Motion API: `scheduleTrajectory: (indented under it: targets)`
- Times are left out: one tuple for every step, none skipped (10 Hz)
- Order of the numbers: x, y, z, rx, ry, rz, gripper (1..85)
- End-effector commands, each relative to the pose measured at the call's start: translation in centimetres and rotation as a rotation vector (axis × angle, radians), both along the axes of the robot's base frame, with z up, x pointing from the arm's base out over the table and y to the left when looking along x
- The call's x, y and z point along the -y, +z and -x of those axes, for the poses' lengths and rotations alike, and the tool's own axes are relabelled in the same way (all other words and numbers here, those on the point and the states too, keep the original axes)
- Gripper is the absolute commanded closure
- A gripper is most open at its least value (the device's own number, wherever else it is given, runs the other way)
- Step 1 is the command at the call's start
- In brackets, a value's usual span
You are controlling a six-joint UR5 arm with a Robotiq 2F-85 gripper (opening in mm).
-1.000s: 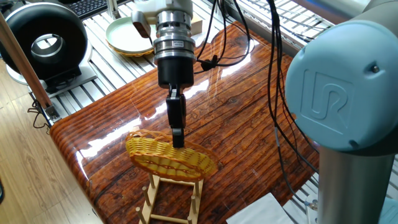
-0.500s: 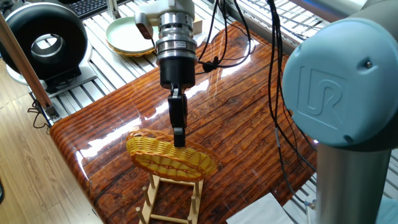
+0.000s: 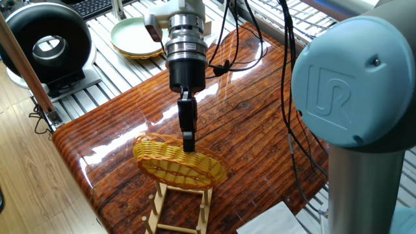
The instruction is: Put the dish on the dish rack
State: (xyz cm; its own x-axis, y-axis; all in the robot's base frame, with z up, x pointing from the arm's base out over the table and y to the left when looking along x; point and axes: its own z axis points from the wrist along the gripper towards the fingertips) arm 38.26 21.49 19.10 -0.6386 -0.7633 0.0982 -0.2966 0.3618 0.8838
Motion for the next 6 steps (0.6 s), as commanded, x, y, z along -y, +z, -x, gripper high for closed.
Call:
scheduleTrajectory:
  targets:
    - [0.13,-0.14,-0.47,-0.004,-0.007,-0.019,84.7]
    - [0.1,-0.22,-0.57,-0.004,-0.007,-0.02,84.7]
    - [0.11,-0.31,-0.67,-0.004,-0.008,-0.021,84.7]
    - [0.2,-0.44,-0.73,-0.004,-0.008,-0.021,84.7]
    - [0.37,-0.67,-0.84,-0.004,-0.008,-0.022,84.7]
    - [0.59,-1.01,-0.99,-0.004,-0.007,-0.025,84.7]
